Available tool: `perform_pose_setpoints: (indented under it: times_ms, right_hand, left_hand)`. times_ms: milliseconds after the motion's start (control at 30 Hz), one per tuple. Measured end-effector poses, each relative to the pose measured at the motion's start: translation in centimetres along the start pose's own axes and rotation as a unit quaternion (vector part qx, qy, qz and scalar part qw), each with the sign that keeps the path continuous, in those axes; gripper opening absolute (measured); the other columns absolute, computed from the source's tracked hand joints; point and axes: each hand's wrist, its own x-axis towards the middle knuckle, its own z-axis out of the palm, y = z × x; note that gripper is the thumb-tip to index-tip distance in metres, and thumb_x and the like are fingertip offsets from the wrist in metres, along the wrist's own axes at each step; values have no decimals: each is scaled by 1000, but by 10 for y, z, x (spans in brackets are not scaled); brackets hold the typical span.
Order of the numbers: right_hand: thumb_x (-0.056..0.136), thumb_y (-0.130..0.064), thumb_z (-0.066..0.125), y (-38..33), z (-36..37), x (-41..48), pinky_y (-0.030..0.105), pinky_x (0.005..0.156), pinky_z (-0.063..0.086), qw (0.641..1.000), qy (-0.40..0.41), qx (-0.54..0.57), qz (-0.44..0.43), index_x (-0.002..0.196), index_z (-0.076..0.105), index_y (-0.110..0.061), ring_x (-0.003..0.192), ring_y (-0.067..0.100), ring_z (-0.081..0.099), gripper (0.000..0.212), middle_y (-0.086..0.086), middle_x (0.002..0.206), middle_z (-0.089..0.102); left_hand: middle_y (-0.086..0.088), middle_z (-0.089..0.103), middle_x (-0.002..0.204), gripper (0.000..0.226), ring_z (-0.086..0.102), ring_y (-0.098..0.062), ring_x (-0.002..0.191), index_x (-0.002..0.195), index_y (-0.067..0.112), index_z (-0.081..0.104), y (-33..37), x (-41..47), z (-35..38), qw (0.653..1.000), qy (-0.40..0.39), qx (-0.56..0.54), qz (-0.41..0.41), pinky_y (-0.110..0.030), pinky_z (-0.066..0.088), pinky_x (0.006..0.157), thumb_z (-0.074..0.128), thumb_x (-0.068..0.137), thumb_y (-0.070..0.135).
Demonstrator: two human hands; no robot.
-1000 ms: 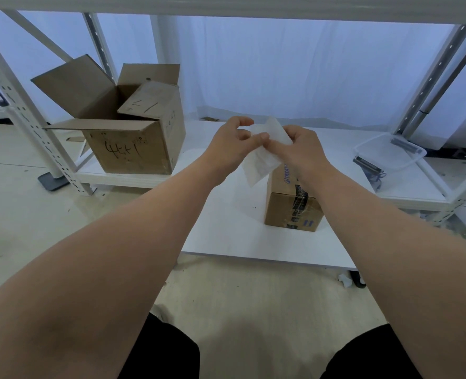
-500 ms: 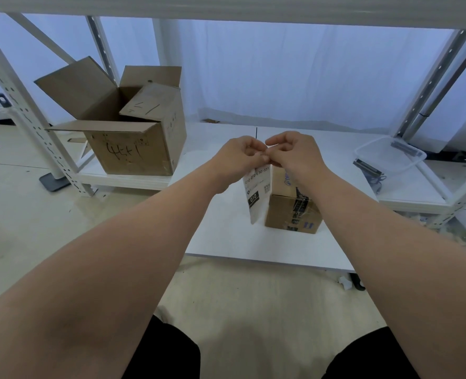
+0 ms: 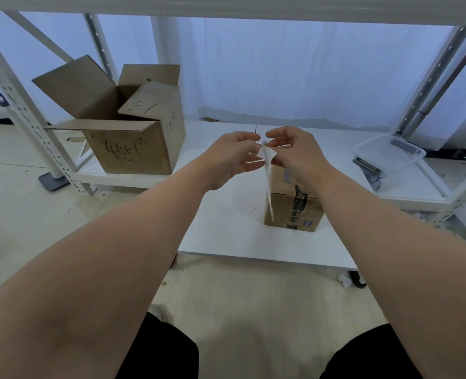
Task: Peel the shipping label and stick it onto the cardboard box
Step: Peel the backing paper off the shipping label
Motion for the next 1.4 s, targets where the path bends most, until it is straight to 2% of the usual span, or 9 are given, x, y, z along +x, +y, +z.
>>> perform_pose_setpoints:
  times_ms: [133, 233, 400, 600, 700, 867, 1067, 1200, 1400]
  right_hand:
    - [79, -10, 72, -1, -1, 0, 17, 66, 52, 1000, 9, -28, 1, 115, 61, -10, 86, 16, 58, 37, 7, 104, 59]
    - [81, -6, 69, -1, -3, 2, 19, 64, 50, 999, 21, -27, 11, 106, 60, -11, 86, 19, 58, 27, 8, 102, 59]
    - [83, -12, 68, -1, -6, 2, 19, 58, 45, 998, 8, -55, 5, 91, 68, -5, 67, 10, 55, 11, -1, 77, 61]
    - [86, -11, 61, 0, -4, 5, 33, 65, 43, 998, 4, -65, -1, 88, 69, 7, 70, 22, 51, 20, 14, 79, 60]
    - [88, -22, 63, -3, -4, 2, 34, 65, 42, 999, 0, -39, 9, 83, 73, -4, 69, 21, 51, 21, 13, 81, 63]
    - [92, -48, 53, -9, 0, 1, 33, 68, 45, 997, 11, -16, 79, 72, 67, -14, 72, 20, 56, 42, 4, 83, 66]
    - [84, -67, 44, -6, 0, 7, 34, 84, 46, 992, -19, 48, 111, 83, 65, -14, 83, 23, 61, 57, 5, 85, 64]
    - [82, -58, 59, -4, -1, 7, 39, 97, 51, 995, -26, 61, 75, 90, 73, -12, 101, 26, 68, 49, 8, 100, 74]
    - [83, -28, 70, -3, 0, 3, 43, 97, 51, 998, -25, 43, 33, 95, 72, -8, 105, 32, 65, 24, 16, 107, 71]
  left_hand:
    - [-14, 63, 112, 36, 66, -23, 97, 125, 0, 49, 0, 1, 1, 1000, -20, -12, 7, -31, 55, 89, 57, 92, 12]
    - [-15, 58, 117, 39, 66, -20, 96, 126, -2, 46, 1, 2, 0, 999, -24, -28, 18, -28, 57, 85, 60, 90, 8]
    - [-14, 63, 113, 18, 66, -19, 96, 106, -1, 55, -1, 4, -1, 999, -22, -16, 23, -21, 57, 80, 60, 89, 5]
    - [-10, 67, 107, 20, 66, -14, 95, 102, -8, 60, -1, 7, 0, 999, -12, 5, 33, -18, 56, 81, 60, 90, 8]
    - [-8, 63, 113, 22, 63, -16, 101, 103, -9, 63, -1, 7, 1, 998, -3, 30, 51, -18, 55, 82, 62, 88, 6]
    - [-8, 61, 100, 8, 62, -17, 94, 81, 7, 64, 2, 5, 0, 990, 40, 104, 92, -25, 57, 83, 68, 85, 13]
    - [-9, 66, 93, 12, 66, -24, 87, 75, 12, 63, 4, 3, 0, 975, 75, 153, 146, -33, 57, 87, 67, 86, 13]
    - [-24, 66, 103, 10, 69, -35, 89, 75, 10, 66, 3, 4, -3, 965, 91, 181, 168, -45, 55, 90, 68, 83, 15]
    - [-3, 62, 80, 14, 58, -16, 78, 86, 1, 66, 1, 3, -2, 949, 94, 238, 182, -30, 50, 78, 66, 86, 15]
